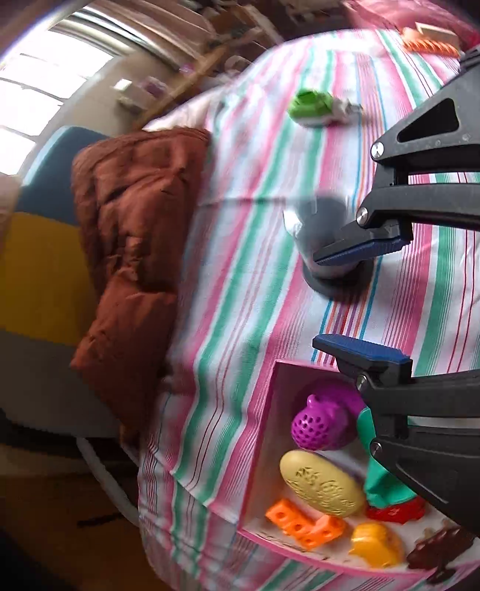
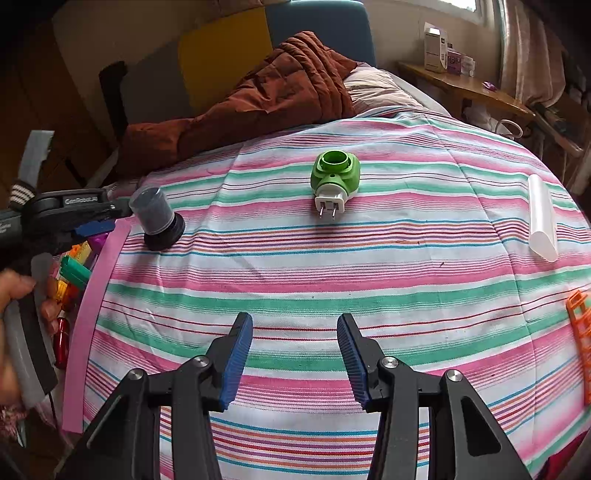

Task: Organize rigid objects
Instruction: 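Close the left tool around the clear cylinder and lift it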

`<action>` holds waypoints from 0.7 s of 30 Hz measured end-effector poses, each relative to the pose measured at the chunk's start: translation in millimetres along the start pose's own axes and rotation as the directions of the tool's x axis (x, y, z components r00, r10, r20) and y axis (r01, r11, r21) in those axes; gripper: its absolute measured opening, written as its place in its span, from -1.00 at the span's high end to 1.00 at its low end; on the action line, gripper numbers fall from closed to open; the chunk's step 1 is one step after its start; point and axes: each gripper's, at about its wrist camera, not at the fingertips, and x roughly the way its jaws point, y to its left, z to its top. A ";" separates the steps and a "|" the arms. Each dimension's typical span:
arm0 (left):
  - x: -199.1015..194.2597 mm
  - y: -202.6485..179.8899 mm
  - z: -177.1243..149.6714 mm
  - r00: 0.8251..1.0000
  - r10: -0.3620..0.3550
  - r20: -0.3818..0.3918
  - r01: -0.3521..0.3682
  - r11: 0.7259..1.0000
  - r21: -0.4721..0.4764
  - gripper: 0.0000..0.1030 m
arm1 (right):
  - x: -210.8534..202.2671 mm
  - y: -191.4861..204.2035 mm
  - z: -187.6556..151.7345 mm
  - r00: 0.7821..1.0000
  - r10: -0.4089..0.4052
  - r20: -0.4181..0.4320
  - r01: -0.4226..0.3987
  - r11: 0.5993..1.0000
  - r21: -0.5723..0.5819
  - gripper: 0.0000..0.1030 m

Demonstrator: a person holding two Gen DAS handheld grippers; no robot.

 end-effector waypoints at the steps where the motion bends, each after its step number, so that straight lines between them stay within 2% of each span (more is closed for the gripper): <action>1: -6.4 -0.2 -2.8 0.999 -0.018 0.030 0.019 1.000 -0.004 0.24 | 0.0 -0.8 0.3 1.000 -0.001 0.001 0.001 1.000 0.003 0.04; 4: -15.5 -12.8 -7.1 0.994 -0.046 0.095 0.041 0.998 0.057 0.06 | 0.1 -2.2 0.5 1.000 -0.001 -0.001 0.001 1.000 0.013 0.04; 5: -13.4 -18.9 -6.0 0.995 -0.044 0.092 0.036 0.996 0.086 -0.04 | 0.3 -2.5 0.1 1.000 0.002 -0.002 -0.002 1.000 0.016 0.03; 7: -7.0 -31.7 -4.9 0.996 -0.034 0.086 0.022 0.990 0.142 -0.05 | 0.6 -2.6 0.1 1.000 0.002 -0.004 -0.002 1.000 0.018 0.03; 13: 22.6 -54.6 -6.0 0.994 0.070 0.082 -0.089 0.961 0.263 -0.06 | 1.2 -6.9 2.1 1.000 -0.009 -0.002 0.009 1.000 0.023 0.03; 15: 30.0 -53.5 -8.3 0.996 0.061 0.071 -0.078 0.959 0.272 0.00 | 1.8 -9.7 3.4 1.000 -0.013 -0.001 0.013 1.000 0.029 0.03; 16: 29.9 -51.6 -10.3 0.996 0.055 0.075 -0.073 0.961 0.268 0.16 | 2.3 -11.4 4.0 1.000 -0.018 -0.001 0.018 0.999 0.032 0.03; 21: 23.5 -51.3 -21.4 0.997 0.028 0.071 -0.045 0.967 0.250 0.16 | 6.9 -24.5 7.0 0.999 -0.040 -0.004 0.040 0.997 0.065 0.03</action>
